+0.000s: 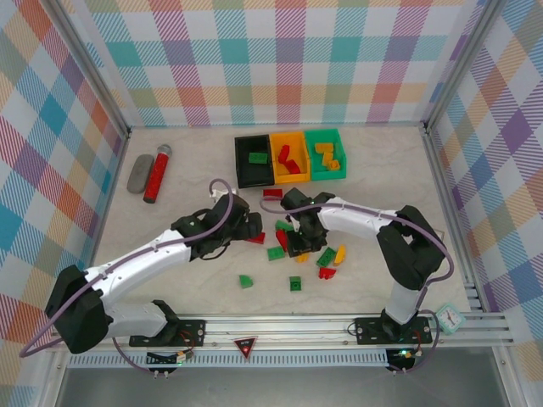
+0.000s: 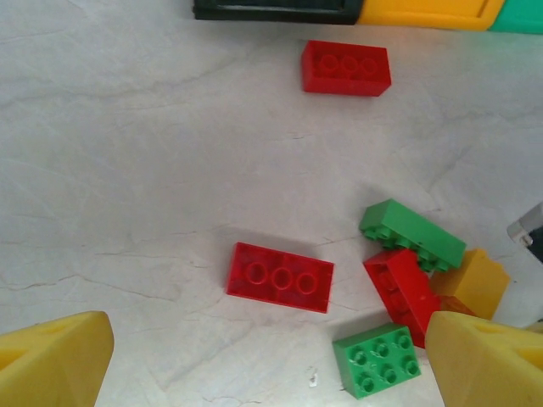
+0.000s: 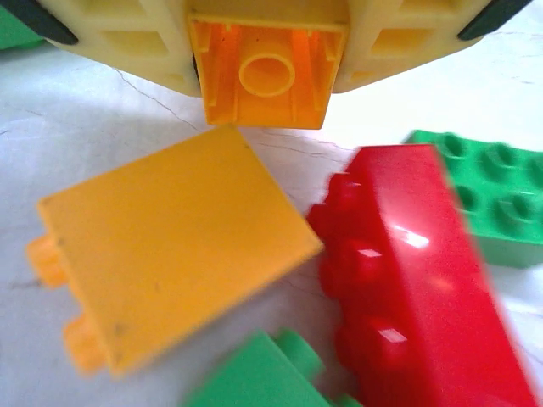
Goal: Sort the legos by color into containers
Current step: Pick up the lego from the center of the table, then place the lego in the container.
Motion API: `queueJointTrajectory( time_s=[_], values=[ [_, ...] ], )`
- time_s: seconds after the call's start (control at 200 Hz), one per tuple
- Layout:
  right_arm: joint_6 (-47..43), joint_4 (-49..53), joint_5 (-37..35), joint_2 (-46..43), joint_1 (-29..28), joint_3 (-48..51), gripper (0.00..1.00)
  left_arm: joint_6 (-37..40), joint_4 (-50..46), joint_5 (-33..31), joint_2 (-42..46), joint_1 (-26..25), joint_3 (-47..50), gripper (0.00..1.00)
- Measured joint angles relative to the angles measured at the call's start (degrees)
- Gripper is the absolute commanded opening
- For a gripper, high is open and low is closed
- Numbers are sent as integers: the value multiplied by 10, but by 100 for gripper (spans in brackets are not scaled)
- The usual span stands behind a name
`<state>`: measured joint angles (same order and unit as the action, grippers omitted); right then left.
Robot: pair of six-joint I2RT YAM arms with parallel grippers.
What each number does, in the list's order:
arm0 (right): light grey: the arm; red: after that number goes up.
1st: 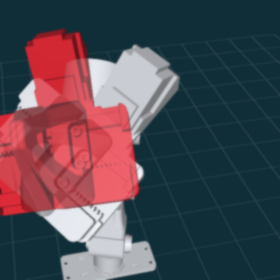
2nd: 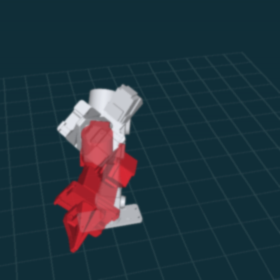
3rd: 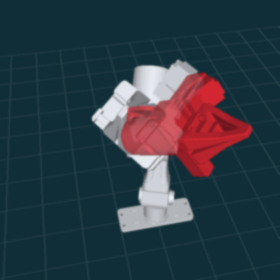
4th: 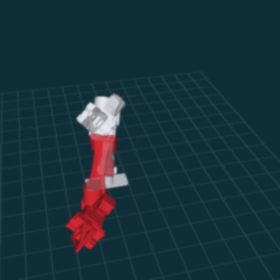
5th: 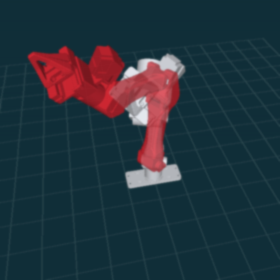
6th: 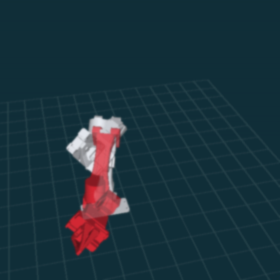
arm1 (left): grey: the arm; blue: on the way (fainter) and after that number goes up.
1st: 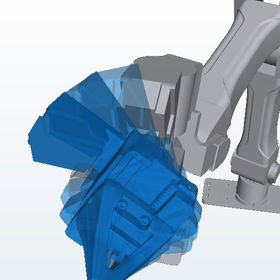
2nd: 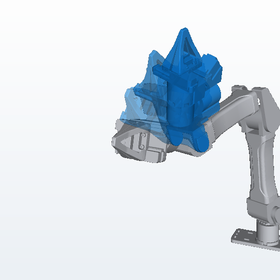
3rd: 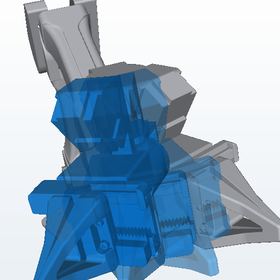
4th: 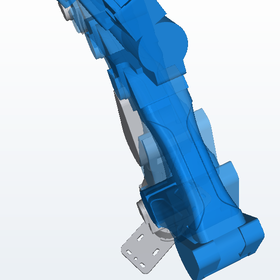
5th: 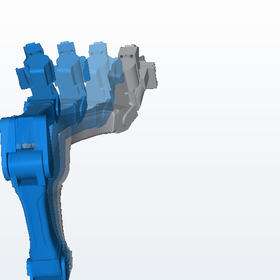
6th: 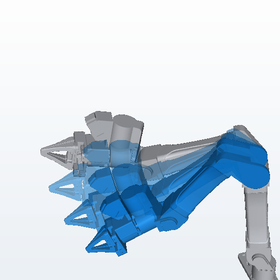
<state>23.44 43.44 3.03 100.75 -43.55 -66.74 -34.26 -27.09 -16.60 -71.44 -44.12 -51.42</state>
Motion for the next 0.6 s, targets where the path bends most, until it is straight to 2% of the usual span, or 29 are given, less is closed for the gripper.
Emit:
queueJointTrajectory(
  time_s=[0.155,0.35,0.46,0.6],
  values=[
    [-15,9,9,-22,40,-62,37,0,-4,12,-16,0,-15,95],
    [-39,18,35,-10,154,-170,37,-4,-23,11,-11,0,-15,95],
    [-47,17,46,52,213,-269,37,-10,-24,12,4,0,-3,95],
    [-47,25,50,190,261,-434,38,-13,-24,27,6,0,1,95]
  ],
)
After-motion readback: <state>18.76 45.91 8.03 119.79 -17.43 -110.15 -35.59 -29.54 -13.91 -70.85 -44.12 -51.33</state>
